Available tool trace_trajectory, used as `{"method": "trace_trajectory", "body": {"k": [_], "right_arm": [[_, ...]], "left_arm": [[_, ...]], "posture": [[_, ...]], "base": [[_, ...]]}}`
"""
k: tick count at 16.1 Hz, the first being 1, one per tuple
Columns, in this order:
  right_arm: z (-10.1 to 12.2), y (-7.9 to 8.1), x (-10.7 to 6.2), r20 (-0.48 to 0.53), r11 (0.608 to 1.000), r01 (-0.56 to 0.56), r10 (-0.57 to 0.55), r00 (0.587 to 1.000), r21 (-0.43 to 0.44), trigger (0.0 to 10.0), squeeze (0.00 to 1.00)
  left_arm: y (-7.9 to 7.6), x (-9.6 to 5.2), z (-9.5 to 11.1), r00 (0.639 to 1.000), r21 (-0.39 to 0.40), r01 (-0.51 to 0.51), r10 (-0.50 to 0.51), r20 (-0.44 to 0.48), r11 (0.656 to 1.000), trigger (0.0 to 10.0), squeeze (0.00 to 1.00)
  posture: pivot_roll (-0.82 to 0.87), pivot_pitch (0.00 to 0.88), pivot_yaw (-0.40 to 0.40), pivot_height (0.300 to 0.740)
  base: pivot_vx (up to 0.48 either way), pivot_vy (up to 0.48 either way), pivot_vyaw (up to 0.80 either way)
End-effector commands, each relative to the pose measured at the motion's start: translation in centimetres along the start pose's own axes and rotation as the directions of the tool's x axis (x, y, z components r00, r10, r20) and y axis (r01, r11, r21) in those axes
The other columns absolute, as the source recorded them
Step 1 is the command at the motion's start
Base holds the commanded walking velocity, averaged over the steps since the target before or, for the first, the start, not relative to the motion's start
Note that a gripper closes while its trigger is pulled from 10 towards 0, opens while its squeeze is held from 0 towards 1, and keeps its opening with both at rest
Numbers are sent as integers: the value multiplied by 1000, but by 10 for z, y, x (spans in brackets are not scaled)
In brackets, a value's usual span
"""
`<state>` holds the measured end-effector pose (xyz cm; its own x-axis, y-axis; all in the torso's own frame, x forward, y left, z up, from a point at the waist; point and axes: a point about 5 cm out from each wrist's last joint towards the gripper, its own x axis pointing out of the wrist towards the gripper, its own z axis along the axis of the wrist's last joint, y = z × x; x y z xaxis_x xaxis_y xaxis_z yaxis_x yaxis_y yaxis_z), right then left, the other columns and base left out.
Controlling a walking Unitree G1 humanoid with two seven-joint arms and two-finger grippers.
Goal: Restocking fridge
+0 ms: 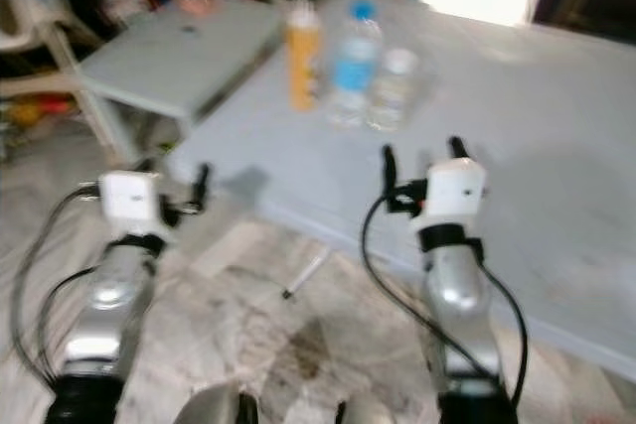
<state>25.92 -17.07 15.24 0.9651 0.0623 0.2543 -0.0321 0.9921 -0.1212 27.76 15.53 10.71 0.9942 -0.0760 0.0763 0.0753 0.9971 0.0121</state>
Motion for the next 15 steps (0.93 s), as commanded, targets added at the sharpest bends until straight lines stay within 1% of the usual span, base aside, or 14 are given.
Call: {"method": "trace_trajectory", "body": {"k": [1,2,3,4,6,7,8,13,15], "right_arm": [[2,-2,-2,6,1000,17,-17,1000,-17,10000,1000],[2,-1,-3,6,1000,13,-13,1000,-17,10000,1000],[5,0,0,17,1000,1,-1,1000,-29,10000,310],[10,-1,2,10,999,6,-5,1000,-40,10000,0],[13,-4,3,10,999,11,-11,1000,-42,10000,0],[14,-3,3,14,998,-3,4,1000,-58,10000,0],[16,-2,4,20,997,-21,22,1000,-76,10000,0],[19,3,7,32,997,-33,35,999,-71,10000,0],[19,4,6,27,997,-36,38,999,-70,10000,0]], "left_arm": [[-7,0,5,1000,-20,17,-17,15,1000,10000,0],[-7,0,4,1000,-23,19,-19,15,1000,10000,0],[-10,1,6,1000,-29,22,-22,17,999,10000,0],[-11,1,8,1000,-35,20,-20,15,999,10000,0],[-11,1,8,1000,-35,15,-15,15,999,10000,0],[-10,1,8,1000,-32,5,-5,17,999,10000,0],[-9,1,9,1000,-28,1,-1,21,1000,10000,0],[-10,5,12,1000,-29,-3,4,26,1000,10000,0],[-11,4,14,1000,-35,2,-1,30,999,10000,0]], "posture": [[-31,63,56,740],[-33,61,56,740],[-37,56,53,740],[-38,53,51,740],[-38,50,45,740],[-37,50,44,740],[-36,51,42,740],[-40,64,49,740],[-46,69,48,740]], "base": [[240,0,0],[240,0,0],[0,0,0],[0,0,0],[0,0,0],[0,0,0],[304,0,0],[330,0,609],[313,0,234]]}}
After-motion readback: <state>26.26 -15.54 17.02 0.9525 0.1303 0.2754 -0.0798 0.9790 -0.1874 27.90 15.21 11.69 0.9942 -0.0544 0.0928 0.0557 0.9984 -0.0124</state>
